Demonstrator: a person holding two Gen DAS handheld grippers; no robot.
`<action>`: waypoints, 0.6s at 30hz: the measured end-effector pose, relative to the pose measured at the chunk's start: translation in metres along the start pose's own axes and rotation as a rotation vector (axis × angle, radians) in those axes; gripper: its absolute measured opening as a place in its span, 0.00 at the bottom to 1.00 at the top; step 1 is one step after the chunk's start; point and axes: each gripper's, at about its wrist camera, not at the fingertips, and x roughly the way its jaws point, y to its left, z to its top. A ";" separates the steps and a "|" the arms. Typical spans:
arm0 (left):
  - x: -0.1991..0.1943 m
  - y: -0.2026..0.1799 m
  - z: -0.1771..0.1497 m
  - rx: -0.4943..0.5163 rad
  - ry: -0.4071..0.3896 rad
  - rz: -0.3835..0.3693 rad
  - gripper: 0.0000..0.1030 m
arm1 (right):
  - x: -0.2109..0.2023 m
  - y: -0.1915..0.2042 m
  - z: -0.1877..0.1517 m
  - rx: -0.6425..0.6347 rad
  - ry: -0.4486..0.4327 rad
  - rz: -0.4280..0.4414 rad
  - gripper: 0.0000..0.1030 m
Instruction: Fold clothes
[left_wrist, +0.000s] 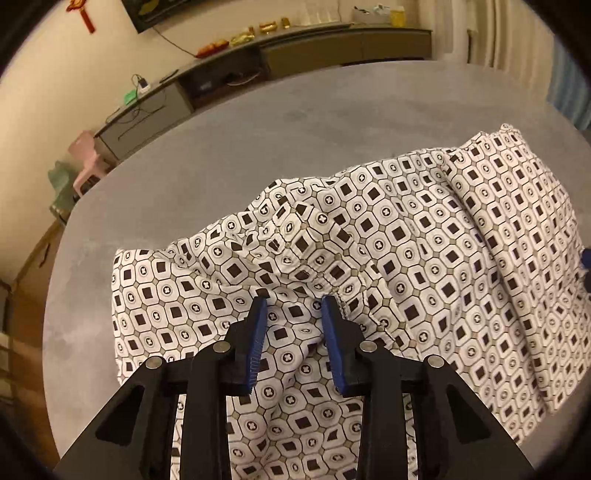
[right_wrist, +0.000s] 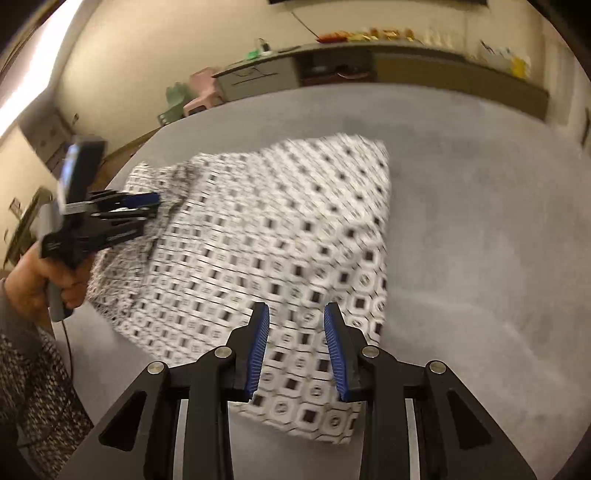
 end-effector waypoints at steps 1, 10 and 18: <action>-0.006 0.001 0.001 -0.010 -0.011 0.002 0.31 | 0.000 -0.002 0.000 0.007 -0.002 0.014 0.32; -0.014 -0.029 0.004 0.044 0.029 0.008 0.31 | -0.003 -0.012 -0.010 -0.038 -0.025 0.019 0.43; -0.088 -0.068 0.034 -0.057 -0.054 -0.209 0.75 | -0.021 -0.026 -0.037 0.062 -0.041 0.067 0.55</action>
